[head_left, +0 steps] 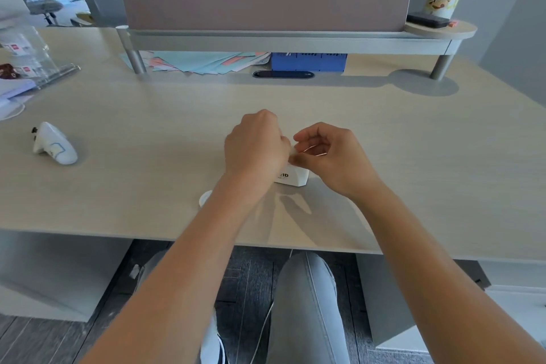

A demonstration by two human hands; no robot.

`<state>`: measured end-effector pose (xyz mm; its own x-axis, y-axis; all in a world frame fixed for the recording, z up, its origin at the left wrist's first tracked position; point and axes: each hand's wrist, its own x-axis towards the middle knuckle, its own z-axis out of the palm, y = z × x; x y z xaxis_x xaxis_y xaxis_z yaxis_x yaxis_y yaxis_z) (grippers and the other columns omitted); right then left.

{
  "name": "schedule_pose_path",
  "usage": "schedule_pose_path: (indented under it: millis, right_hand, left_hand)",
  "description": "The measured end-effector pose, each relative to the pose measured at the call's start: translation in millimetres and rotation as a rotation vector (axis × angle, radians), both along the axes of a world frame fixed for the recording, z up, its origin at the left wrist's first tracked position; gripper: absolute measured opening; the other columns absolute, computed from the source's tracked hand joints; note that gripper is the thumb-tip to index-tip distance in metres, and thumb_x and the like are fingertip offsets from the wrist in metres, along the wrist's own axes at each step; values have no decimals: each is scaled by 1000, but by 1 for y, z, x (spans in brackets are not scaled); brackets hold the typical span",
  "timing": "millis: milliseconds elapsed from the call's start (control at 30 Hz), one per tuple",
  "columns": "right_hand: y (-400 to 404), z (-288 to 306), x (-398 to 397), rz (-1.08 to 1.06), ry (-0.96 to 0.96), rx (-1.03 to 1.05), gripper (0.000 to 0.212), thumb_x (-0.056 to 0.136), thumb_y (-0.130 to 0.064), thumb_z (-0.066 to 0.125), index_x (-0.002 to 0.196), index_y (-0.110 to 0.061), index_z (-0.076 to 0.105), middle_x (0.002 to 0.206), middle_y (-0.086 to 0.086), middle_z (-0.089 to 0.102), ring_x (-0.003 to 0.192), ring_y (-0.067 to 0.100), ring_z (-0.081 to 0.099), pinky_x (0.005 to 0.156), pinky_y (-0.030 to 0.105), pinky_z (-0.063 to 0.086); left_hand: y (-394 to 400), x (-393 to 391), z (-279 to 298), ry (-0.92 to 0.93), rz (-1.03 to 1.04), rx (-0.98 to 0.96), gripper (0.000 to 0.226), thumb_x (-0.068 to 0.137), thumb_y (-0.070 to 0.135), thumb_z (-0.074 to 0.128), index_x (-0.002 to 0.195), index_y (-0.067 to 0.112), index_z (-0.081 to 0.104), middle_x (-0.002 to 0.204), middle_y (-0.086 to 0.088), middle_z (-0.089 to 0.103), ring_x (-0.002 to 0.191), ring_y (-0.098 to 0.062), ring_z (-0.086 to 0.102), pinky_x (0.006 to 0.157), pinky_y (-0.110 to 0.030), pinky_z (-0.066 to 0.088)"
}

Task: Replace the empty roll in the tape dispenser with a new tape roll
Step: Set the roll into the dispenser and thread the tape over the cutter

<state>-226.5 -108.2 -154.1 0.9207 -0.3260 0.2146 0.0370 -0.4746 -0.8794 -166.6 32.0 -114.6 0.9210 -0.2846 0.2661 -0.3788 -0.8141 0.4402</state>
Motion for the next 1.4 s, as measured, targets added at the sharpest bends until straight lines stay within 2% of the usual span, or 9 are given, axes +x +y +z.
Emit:
schedule_pose_path:
  millis: [267,400,567,733,900,1067,1233,1333,1400]
  right_hand:
    - [19,10,6,-99,80,-277,32,82,-24,87,113,-18,79,90,-6,68,74,-2,59,67,5,41]
    - [28,15,11,-151,126,-381,25,83,-30,83,104,-19,80,80,-13,61,79,12,61,76,27,51]
    - [40,21,11,-196,200,-535,30,82,-44,80,106,-26,77,111,-1,62,99,18,65,83,37,55]
    - [48,21,11,-225,205,-541,32,82,-45,80,108,-27,76,111,-1,60,101,20,64,80,37,54]
    - [51,20,9,-241,207,-534,30,83,-45,78,107,-27,76,110,0,61,103,23,63,83,40,55]
    - [55,16,14,-279,162,-467,45,85,-57,74,116,-24,74,110,-4,62,106,18,60,87,33,51]
    - [65,2,27,-373,68,-401,28,103,-41,55,111,-21,74,115,0,65,114,24,59,83,30,41]
    - [71,1,35,-388,61,-332,28,105,-35,50,109,-20,73,117,0,66,115,24,60,87,35,49]
    - [75,0,40,-393,65,-303,28,105,-37,50,109,-20,73,116,-1,66,113,23,62,92,40,54]
  left_hand:
    - [20,21,5,197,-78,-99,17,86,18,60,93,14,76,99,-6,77,97,-33,69,84,-43,59]
    - [29,26,0,211,-101,-166,20,88,14,59,87,10,79,100,-10,76,104,-35,64,84,-46,59]
    - [40,31,-2,291,-103,-298,20,87,11,61,84,-2,76,93,-17,78,94,-38,70,83,-44,59]
    - [48,42,0,314,-68,-367,25,86,12,56,89,-6,72,98,-25,76,79,-39,60,82,-47,58]
    - [56,51,-6,412,-77,-501,30,75,20,49,85,-2,66,88,-20,78,89,-37,77,85,-55,61]
    - [64,65,-19,532,-77,-671,21,95,8,40,86,10,59,94,-13,76,78,-27,81,85,-56,63]
    - [71,67,-25,638,-45,-824,24,99,5,34,86,10,53,81,-9,79,76,-27,82,91,-56,61]
    - [75,69,-27,706,-60,-906,23,100,3,32,88,10,50,64,-2,79,77,-29,82,96,-56,59]
    - [77,69,-28,737,-55,-985,21,102,3,32,89,9,48,83,-14,80,79,-31,82,89,-49,64]
